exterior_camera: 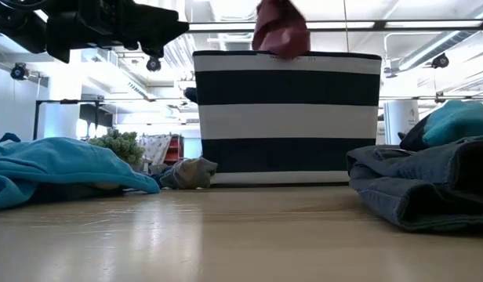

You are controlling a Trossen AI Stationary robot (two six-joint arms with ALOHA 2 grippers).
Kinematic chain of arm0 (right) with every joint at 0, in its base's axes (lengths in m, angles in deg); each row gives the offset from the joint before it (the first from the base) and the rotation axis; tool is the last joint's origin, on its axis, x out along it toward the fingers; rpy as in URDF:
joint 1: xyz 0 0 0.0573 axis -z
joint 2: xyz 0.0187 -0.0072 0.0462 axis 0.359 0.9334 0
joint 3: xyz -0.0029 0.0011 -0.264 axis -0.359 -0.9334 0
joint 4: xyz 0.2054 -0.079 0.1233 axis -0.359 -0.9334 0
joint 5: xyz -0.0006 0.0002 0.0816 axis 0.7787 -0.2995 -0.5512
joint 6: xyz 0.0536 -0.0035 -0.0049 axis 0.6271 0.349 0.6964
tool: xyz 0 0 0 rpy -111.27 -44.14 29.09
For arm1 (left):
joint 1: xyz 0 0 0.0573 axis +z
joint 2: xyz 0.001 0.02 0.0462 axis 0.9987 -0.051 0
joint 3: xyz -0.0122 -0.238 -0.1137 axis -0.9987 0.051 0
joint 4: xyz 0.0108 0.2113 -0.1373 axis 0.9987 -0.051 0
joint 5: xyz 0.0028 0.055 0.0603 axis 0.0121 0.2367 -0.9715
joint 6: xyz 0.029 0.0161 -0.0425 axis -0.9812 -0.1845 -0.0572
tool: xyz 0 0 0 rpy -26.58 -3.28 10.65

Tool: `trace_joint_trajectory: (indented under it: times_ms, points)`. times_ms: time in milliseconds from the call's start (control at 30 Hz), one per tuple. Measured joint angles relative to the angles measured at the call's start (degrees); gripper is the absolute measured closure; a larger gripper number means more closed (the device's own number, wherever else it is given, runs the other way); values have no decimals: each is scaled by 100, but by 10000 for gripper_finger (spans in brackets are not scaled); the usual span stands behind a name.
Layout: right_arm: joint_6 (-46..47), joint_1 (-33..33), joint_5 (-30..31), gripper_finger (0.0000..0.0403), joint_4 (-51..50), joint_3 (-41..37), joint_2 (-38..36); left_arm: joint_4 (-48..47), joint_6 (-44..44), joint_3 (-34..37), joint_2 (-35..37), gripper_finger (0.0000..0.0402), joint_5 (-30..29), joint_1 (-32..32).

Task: Sort clothes
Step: Put the red underwear into the blue laundry bin

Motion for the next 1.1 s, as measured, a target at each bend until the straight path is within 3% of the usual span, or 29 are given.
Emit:
trace_joint_trajectory:
  times_ms: [400, 700, 1100]
  points:
    - [252, 870, -4, 403, -707, 0, 671, -36, 2, 0, 0, 209, 0, 1]
    - [539, 1103, -328, 403, -1593, -2, 693, -164, 2, 0, 0, 200, 0, 0]
    - [1116, 1123, -2932, 403, -2986, -2, 659, -283, 91, 0, 0, 214, 0, -1]
